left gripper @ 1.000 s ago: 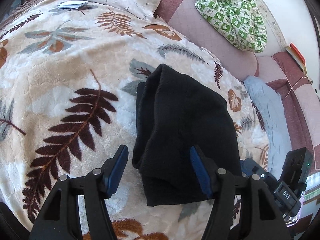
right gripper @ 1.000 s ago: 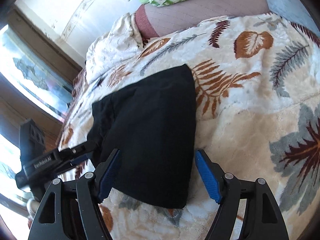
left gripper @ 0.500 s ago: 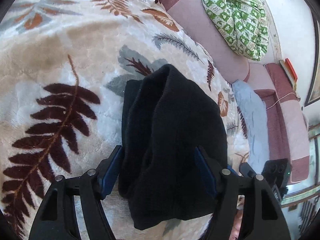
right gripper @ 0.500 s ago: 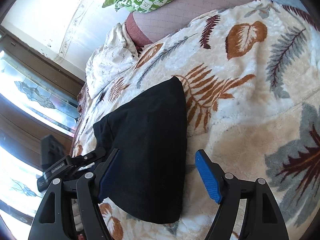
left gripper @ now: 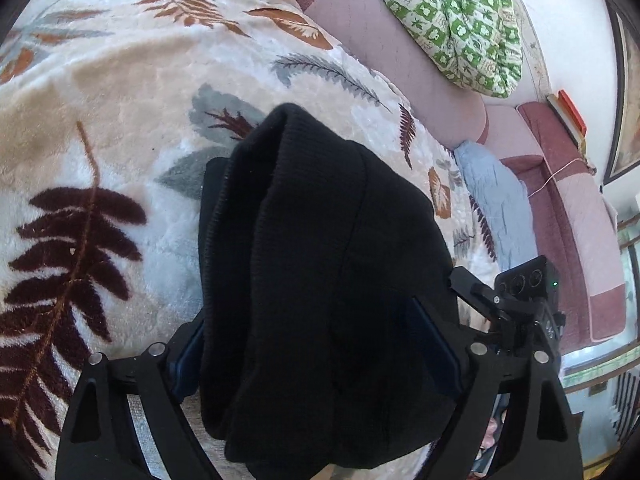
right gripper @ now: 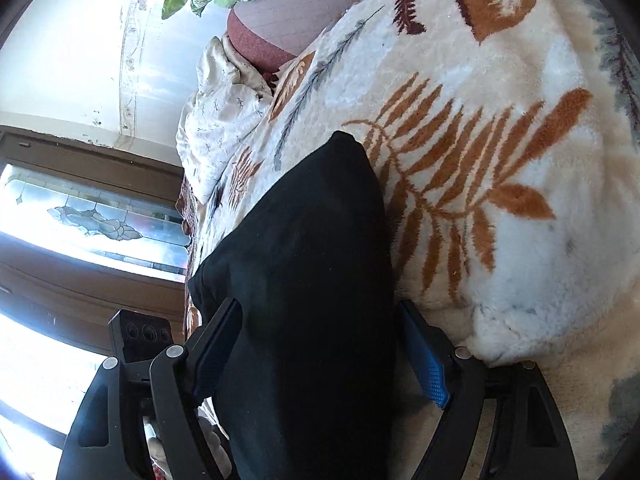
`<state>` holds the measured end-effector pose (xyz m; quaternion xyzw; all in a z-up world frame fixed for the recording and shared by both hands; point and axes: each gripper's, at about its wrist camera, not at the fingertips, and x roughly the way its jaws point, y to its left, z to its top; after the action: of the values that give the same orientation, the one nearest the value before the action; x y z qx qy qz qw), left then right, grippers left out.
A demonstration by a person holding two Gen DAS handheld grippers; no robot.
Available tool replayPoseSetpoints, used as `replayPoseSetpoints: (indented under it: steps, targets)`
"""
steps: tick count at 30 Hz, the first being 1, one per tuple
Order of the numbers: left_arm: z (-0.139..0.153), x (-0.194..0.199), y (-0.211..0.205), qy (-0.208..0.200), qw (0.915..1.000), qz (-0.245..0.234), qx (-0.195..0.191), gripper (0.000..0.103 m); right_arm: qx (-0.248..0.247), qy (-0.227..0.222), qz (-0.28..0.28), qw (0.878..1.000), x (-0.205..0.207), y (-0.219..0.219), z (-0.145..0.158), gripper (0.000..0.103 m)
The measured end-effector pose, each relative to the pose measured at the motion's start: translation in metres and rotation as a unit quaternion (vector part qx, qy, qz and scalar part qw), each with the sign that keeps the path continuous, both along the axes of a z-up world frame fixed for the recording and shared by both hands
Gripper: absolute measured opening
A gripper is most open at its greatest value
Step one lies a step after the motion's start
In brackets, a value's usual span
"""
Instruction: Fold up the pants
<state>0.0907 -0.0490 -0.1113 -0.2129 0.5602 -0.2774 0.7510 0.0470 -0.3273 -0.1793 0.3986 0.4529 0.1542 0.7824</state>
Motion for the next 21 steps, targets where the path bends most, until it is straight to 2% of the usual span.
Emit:
replayPoseSetpoints:
  steps: [1,2,3,4,6,9,10,12,16,21]
  targets:
    - [0.002,-0.001,-0.001,-0.008,0.9999,0.001,0.012,0.085,-0.004,-0.001,0.003,1.0,0.0,0.002,0.001,0.085]
    - [0.004,-0.002,-0.002,-0.016,0.9995,0.007,0.026,0.069,-0.014,-0.003,0.009,1.0,0.0,0.005,0.003,0.085]
    - [0.006,-0.004,-0.002,-0.02,0.9992,0.009,0.033,0.055,-0.026,-0.004,0.013,1.0,-0.002,0.009,0.005,0.078]
    - [0.007,-0.005,0.001,-0.023,0.9992,0.013,0.03,0.049,-0.048,-0.005,0.017,0.999,-0.003,0.013,0.009,0.073]
    - [0.011,-0.007,0.006,-0.026,0.9993,0.018,0.02,0.038,-0.102,-0.012,0.026,0.994,-0.008,0.024,0.02,0.047]
    - [0.023,-0.011,0.004,-0.043,0.9987,0.016,0.025,0.035,-0.125,-0.034,0.038,0.991,-0.014,0.033,0.04,0.031]
    - [0.027,-0.012,0.002,-0.049,0.9983,0.015,0.029,0.035,-0.135,-0.044,0.042,0.989,-0.015,0.037,0.049,0.03]
    - [0.034,-0.008,-0.001,-0.053,0.9981,0.019,0.023,0.035,-0.159,-0.065,0.051,0.984,-0.017,0.047,0.067,0.028]
    - [0.035,0.009,0.0,-0.037,0.9988,0.03,-0.009,0.035,-0.162,-0.089,0.055,0.981,-0.009,0.048,0.091,0.028]
    - [0.033,0.031,-0.022,-0.042,0.9988,0.016,0.017,0.035,-0.154,-0.077,0.039,0.984,0.012,0.028,0.084,0.028]
